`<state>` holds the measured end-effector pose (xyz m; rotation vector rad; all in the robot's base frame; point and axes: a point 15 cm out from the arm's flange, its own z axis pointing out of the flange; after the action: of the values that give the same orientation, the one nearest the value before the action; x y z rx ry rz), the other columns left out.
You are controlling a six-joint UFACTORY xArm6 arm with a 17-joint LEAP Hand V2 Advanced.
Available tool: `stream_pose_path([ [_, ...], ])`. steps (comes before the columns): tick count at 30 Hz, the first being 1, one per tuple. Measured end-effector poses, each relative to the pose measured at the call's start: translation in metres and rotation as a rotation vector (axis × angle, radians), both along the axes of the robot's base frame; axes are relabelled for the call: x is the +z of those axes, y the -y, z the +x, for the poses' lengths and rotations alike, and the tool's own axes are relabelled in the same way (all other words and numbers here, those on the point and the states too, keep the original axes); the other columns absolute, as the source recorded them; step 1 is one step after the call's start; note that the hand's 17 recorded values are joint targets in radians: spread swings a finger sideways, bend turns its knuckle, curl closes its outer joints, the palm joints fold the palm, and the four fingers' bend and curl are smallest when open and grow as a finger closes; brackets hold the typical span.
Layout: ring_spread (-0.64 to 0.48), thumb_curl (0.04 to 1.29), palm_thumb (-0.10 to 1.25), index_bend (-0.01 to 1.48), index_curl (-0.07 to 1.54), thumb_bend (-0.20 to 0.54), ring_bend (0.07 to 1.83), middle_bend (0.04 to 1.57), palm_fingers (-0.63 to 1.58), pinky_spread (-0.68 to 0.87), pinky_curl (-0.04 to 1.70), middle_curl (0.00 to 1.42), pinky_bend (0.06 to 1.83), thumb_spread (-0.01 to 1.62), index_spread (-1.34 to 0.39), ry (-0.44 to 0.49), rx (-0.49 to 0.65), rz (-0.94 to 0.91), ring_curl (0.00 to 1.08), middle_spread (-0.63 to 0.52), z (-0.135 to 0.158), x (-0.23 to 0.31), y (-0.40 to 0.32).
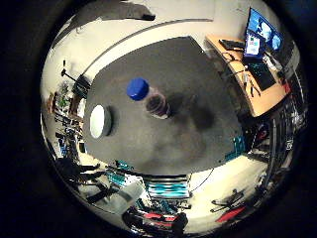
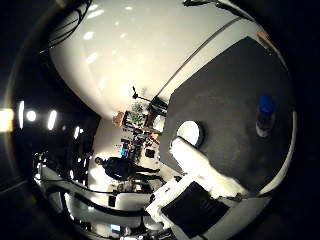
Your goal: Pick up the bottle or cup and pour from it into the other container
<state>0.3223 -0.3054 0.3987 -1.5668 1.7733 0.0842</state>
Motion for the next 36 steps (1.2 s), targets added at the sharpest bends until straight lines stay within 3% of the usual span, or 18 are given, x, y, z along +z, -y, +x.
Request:
stream_pose_path([
  [6, 0.15, 0.34, 0.59, 0.15, 0.25, -0.025, 0.45, 0.26, 0.09, 0.44, 0.01, 0.34, 0.91, 1.03, -0.24, 0.07, -0.043, 0.062, 0.26, 0.07, -0.005, -0.012, 0.023],
  [15, 0.15, 0.34, 0.59, 0.15, 0.26, -0.025, 0.48, 0.28, 0.08, 0.43, 0.0, 0.34, 0.9, 1.03, -0.23, 0.067, -0.087, 0.167, 0.25, 0.06, -0.017, -0.063, 0.053],
  [21, 0.14, 0.34, 0.59, 0.15, 0.26, -0.025, 0.49, 0.29, 0.09, 0.43, 0.0, 0.34, 0.9, 1.03, -0.24, 0.126, -0.085, 0.212, 0.25, 0.06, -0.013, -0.083, 0.063],
  [36, 0.13, 0.34, 0.62, 0.15, 0.27, -0.024, 0.5, 0.33, 0.1, 0.44, 0.0, 0.34, 0.86, 1.03, -0.24, 0.109, -0.076, 0.261, 0.24, 0.05, 0.001, -0.131, 0.111],
])
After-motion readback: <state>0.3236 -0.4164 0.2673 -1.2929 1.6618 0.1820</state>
